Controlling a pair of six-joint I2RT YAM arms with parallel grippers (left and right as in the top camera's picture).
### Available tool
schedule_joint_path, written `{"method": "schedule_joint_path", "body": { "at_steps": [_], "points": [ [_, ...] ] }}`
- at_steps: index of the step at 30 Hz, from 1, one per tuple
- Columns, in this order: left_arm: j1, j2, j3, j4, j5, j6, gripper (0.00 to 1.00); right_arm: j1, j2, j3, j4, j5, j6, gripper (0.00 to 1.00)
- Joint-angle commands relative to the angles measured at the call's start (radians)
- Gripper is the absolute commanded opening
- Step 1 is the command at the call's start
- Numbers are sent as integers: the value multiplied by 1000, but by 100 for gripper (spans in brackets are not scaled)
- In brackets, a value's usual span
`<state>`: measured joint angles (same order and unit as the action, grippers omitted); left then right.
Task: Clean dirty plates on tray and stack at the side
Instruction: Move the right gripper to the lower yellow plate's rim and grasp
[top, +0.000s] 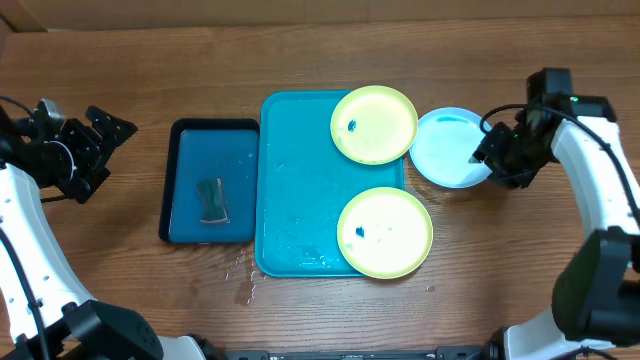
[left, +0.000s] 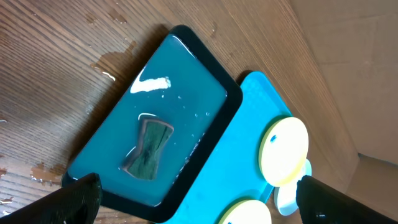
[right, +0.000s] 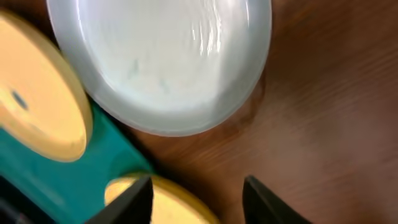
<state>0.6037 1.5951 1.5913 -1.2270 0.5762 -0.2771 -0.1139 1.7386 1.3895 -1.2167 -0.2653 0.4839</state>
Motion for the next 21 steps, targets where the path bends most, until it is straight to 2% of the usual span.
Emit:
{"method": "schedule_joint_path", "body": {
  "at_steps": [1, 7, 15, 21],
  "points": [
    [-2, -6, 16, 1, 16, 31, 100, 7, -12, 0, -63, -40, -48, 49],
    [-2, -6, 16, 1, 16, 31, 100, 77, -12, -63, -133, -41, -89, 50],
    [-2, -6, 16, 1, 16, 30, 100, 255, -12, -161, -98, -35, -87, 52],
    [-2, -6, 16, 1, 16, 30, 100, 330, -12, -214, -96, 62, 9, 54]
  ]
}}
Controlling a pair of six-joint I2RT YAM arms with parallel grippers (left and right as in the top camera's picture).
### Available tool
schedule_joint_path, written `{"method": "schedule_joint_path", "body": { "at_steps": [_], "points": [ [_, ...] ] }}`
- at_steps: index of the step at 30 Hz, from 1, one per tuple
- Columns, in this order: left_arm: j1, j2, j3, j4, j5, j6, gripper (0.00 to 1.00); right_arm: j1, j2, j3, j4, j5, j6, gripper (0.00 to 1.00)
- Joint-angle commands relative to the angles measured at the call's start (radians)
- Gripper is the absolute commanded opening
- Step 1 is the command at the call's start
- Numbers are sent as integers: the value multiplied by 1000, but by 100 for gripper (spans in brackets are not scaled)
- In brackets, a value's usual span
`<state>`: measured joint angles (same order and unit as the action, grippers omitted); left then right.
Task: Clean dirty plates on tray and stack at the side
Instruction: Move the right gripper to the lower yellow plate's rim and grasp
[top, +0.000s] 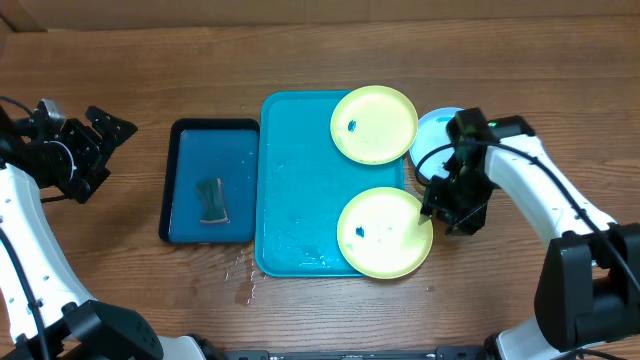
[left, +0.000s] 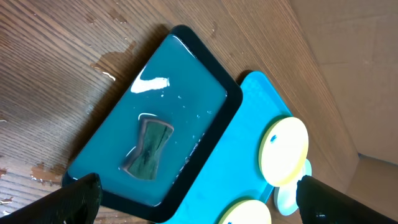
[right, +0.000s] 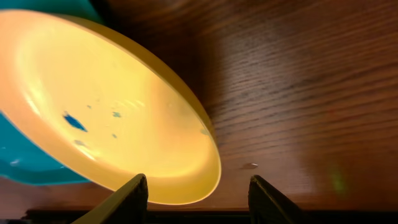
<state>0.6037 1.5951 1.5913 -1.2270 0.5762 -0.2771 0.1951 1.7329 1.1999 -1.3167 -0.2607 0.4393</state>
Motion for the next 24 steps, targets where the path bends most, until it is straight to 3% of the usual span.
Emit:
{"method": "schedule_joint_path", "body": {
  "at_steps": [1, 7, 16, 24],
  "points": [
    [-2, -6, 16, 1, 15, 31, 100, 32, -6, -36, 7, 63, 64, 53],
    [-2, -6, 16, 1, 15, 31, 100, 102, -6, -102, 56, 58, 80, 48],
    [-2, -6, 16, 1, 16, 30, 100, 131, -6, -121, 71, 58, 89, 25],
    [-2, -6, 16, 1, 16, 31, 100, 131, -6, -148, 87, 58, 89, 23]
  ]
}}
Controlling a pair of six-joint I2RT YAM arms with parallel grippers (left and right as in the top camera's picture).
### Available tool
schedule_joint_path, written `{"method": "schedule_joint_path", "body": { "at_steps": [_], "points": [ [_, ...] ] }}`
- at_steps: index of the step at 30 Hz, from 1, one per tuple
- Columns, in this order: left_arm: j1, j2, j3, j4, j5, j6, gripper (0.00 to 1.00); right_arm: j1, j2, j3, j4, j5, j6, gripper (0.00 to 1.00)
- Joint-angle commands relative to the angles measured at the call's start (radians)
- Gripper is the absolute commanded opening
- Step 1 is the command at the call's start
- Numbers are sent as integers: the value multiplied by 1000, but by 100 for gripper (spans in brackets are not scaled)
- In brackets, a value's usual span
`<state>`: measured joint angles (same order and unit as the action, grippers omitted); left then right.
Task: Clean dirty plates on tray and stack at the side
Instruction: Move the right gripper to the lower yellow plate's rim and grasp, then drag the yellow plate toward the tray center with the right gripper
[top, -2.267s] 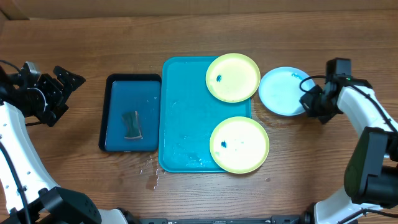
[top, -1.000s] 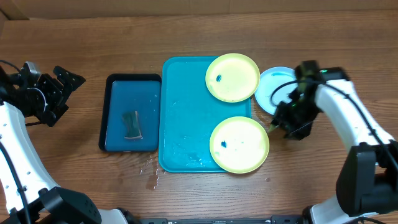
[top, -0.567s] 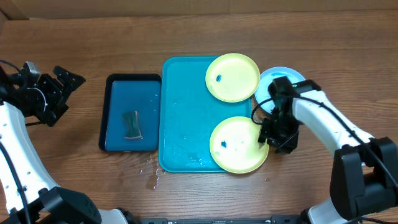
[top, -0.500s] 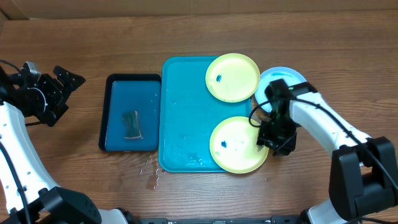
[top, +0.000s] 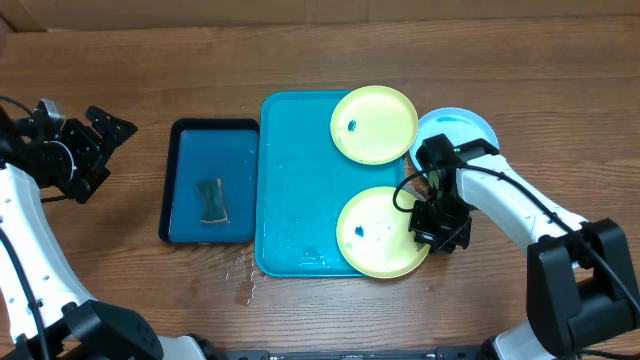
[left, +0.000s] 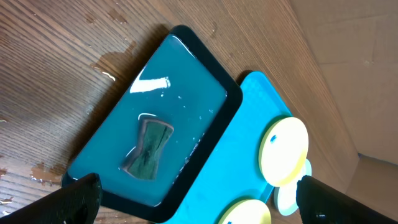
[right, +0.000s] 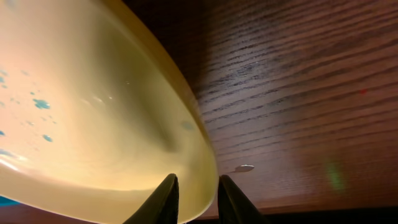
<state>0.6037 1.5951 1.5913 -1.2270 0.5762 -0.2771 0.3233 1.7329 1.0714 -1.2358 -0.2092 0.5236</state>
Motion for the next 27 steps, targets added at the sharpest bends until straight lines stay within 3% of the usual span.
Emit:
{"method": "schedule_joint_path", "body": {
  "at_steps": [1, 4, 12, 19, 27],
  "points": [
    [-2, -6, 16, 1, 16, 30, 100, 3, -6, -23, 10, 7, 5, 22],
    [-2, -6, 16, 1, 16, 30, 100, 3, -6, -24, 16, 6, 6, 4],
    [-2, -6, 16, 1, 15, 30, 100, 4, -6, -24, 83, -98, 30, 4],
    [-2, -6, 16, 1, 16, 31, 100, 62, -6, -24, 256, -190, 31, 4],
    [-2, -6, 16, 1, 16, 30, 100, 149, -6, -24, 458, -147, 46, 4]
  ]
}}
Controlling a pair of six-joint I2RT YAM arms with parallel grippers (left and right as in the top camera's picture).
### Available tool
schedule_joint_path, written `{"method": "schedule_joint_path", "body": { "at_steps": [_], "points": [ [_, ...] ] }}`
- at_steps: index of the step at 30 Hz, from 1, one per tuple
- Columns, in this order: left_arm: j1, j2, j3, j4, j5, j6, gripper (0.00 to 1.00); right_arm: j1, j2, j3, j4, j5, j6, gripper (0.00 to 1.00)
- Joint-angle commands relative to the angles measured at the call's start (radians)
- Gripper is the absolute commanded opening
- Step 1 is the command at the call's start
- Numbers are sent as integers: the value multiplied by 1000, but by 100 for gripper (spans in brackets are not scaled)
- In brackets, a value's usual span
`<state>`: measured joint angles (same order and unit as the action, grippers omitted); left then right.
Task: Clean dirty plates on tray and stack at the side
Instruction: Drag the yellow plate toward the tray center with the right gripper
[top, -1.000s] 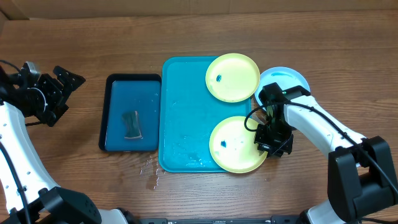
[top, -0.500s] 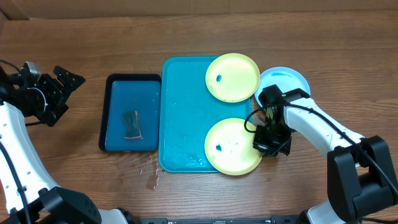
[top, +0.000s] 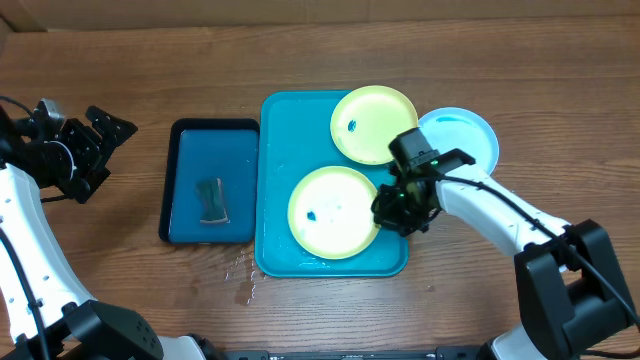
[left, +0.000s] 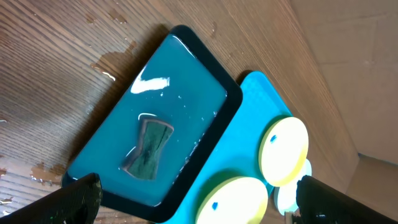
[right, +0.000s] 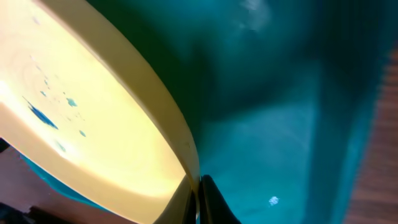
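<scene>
A yellow plate with a blue smear (top: 333, 210) lies over the middle of the blue tray (top: 285, 140). My right gripper (top: 388, 212) is shut on its right rim; in the right wrist view the fingers (right: 208, 199) pinch the plate's edge (right: 180, 146). A second smeared yellow plate (top: 374, 123) sits at the tray's back right corner. A light blue plate (top: 465, 135) rests on the table right of the tray. My left gripper (top: 100, 135) is open at the far left, above the table.
A dark basin of water (top: 190, 150) with a green sponge (top: 211, 201) stands left of the tray. Water drops (top: 243, 280) lie on the wood in front of the basin and tray.
My right gripper has shut on the near yellow plate's right rim, and the plate now lies further left, over the tray's middle. The left arm has not moved.
My right gripper was open beside the light blue plate on the table. It was then open at the near yellow plate's right rim, then closer around that rim. Now it is shut on the rim and the plate has shifted to the tray's middle.
</scene>
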<state>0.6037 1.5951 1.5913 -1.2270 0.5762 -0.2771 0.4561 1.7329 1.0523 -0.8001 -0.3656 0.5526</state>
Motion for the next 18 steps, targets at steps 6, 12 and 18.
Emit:
{"method": "schedule_joint_path", "body": {
  "at_steps": [6, 12, 18],
  "points": [
    [-2, -6, 16, 1, 16, 31, 100, 60, -6, -5, 68, 193, 127, 4],
    [-2, -6, 16, 1, 16, 30, 100, 91, -6, -5, 90, 196, 167, 5],
    [-2, -6, 16, 1, 16, 31, 100, 116, -6, -5, 118, 262, 177, 39]
  ]
}}
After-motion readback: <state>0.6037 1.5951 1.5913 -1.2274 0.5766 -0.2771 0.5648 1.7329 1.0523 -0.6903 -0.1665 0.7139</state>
